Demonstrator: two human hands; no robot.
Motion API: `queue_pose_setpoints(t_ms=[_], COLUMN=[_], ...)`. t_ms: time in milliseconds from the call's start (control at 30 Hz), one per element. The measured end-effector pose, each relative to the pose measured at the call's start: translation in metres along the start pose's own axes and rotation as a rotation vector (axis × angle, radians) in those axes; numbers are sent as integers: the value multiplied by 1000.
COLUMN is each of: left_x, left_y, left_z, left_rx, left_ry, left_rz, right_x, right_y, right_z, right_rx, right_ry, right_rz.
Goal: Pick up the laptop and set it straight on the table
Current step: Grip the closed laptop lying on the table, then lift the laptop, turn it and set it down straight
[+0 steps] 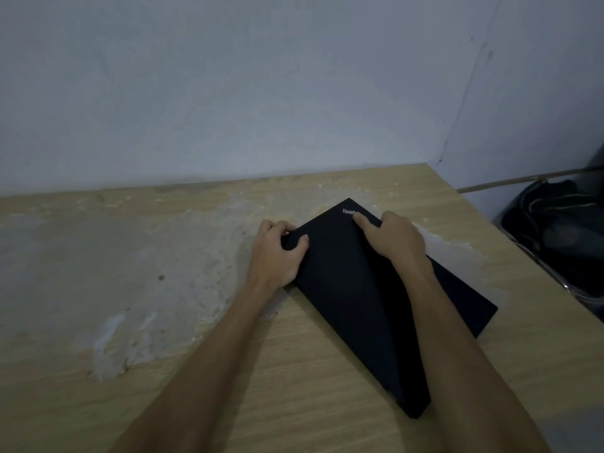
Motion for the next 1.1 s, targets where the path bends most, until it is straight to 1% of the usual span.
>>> queue_pose_setpoints(t_ms=[167,267,333,400,500,600,733,800,967,1000,1100], left_x=[-9,-10,-3,7,12,12,11,8,18,22,40], left_y=[-12,-21,-25,-26,-29,-36,-35,-34,-33,-32,-30], left_z=[16,32,42,50,53,58,64,69,96,101,116], left_rx=[-23,-109,-179,-208,-147,-43,133,187,233,246,251], left_ry=[33,116,204,368,625,741,769,794,843,819,757], left_rz=[-44,-60,-27,62,157,136,125,127,174,180,190], right_x=[1,1,5,14,32,50,73,85,109,110,112], right_y=[-12,-16,-18,-19,-23,-31,-39,-38,-30,-29,-27], right_z=[8,3,-5,-10,-9,-6,-1,-1,-16,-21,-32], right_rx=[84,108,121,126,109,86,74,106,192,195,134], right_ry=[-119,-307,-435,-530,-668,-786,-916,-995,-1288,-1342,-1464], right_rz=[-23,-52,-64,-62,-58,-42,-57,-55,-69,-78,-108])
Point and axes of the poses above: each hand's wrist, its own y-axis away from the middle knuckle, its own z-axis out of the back of the hand, x = y × z, the point moved 7 cm from there along -y, towards the middle knuckle, and after that the axes turned 8 degrees about x, right-handed, at the moved point
